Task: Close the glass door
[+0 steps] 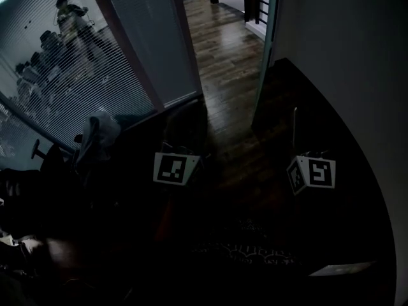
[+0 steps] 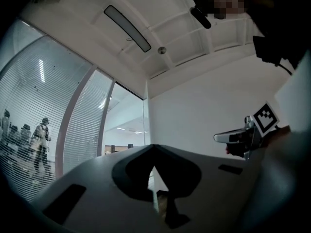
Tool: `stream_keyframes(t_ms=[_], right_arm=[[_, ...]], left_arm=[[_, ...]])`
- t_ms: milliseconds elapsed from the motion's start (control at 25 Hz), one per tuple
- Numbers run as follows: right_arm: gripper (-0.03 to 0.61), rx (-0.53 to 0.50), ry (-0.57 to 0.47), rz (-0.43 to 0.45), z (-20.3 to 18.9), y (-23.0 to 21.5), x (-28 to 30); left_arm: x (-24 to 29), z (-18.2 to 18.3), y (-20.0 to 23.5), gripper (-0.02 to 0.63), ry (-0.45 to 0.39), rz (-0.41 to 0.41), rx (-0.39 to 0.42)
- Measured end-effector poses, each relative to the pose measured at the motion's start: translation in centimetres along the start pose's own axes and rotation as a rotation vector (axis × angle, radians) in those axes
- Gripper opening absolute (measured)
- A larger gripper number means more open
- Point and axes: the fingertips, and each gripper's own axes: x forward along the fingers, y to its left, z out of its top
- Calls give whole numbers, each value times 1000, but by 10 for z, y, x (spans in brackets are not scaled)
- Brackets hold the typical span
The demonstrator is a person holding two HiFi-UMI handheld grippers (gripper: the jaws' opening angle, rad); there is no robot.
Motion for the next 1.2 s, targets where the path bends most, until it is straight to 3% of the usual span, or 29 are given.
stream_keyframes(t_ms=[320, 640, 880, 1200], right_arm=[[6, 3, 1, 15, -18, -52, 81], [8, -1, -10, 72, -31, -75, 142], [25, 8, -1, 74, -46, -84, 187], [28, 15, 3, 37, -56, -99, 267]], left_arm=[[85, -13, 12, 2, -14, 13, 20], [138, -29, 21, 2, 0, 39, 28], [169, -43, 52, 2, 9, 80, 25], [243, -57, 105, 2, -6, 70, 20]])
